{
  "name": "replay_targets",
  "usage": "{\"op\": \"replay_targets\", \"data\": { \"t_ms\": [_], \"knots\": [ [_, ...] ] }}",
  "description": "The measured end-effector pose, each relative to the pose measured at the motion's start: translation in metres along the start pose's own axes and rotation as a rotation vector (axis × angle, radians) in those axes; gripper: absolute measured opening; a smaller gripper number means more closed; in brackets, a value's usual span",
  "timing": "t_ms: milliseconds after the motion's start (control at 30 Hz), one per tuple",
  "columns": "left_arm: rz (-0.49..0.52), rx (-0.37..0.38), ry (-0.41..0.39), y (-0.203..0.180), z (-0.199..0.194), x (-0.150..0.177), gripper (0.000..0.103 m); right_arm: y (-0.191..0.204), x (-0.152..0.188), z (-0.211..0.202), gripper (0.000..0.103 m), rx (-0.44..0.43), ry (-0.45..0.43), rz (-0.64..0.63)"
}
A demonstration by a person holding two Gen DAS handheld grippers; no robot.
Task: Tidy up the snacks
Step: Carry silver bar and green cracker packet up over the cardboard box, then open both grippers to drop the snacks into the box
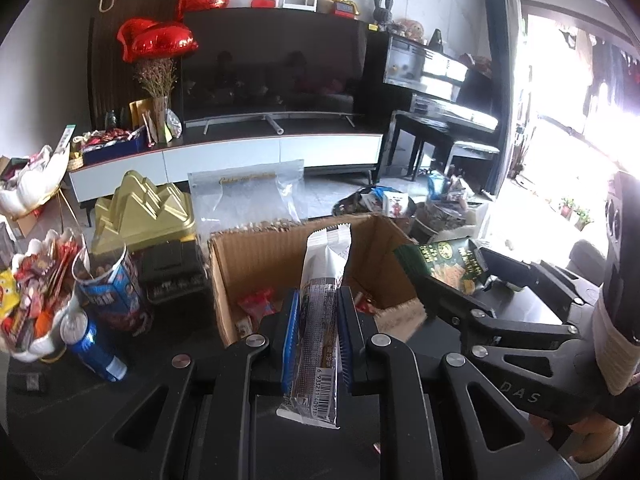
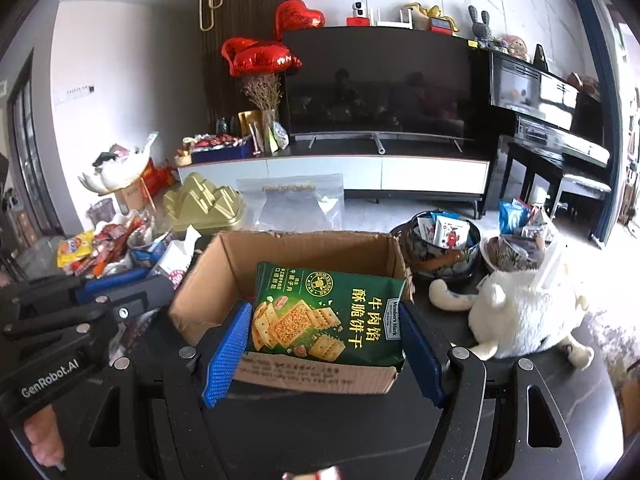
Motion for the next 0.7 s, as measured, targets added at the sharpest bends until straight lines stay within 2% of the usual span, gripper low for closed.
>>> {"op": "replay_targets", "data": {
  "t_ms": [367,433,467,533,700],
  "knots": [
    [-0.022,0.014,0.046,0.014,0.055,-0.020,0.019,-0.007,-0.021,0.049,0.074,-0.009,0.044,-0.029],
    [-0.011,-0.012,0.046,0.016,0.065,-0.023,0.021,-0.008,-0.021,0.058,0.076,-0.005,0.051,-0.037],
    [-0.005,-0.029,0.039,0.017,0.067,-0.024,0.023,-0.008,-0.021,0.060,0.078,0.008,0.055,-0.040],
    [-0.005,-0.068,0.027,0.021,0.069,-0.026,0.041,-0.010,-0.020,0.066,0.081,0.033,0.066,-0.039],
    [-0.012,-0.082,0.025,0.028,0.065,-0.018,0.042,-0.016,-0.014,0.067,0.082,0.063,0.075,-0.023]
  ]
}}
Point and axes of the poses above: each gripper's, at about its wrist camera, not at the fingertips, and z roughly the way its jaws point, y to its left, x to its underside, the point moved 4 cm from there along z, roughly the way its jaws point, and after that the axes turned 7 degrees about -x, right-handed, at the moved point
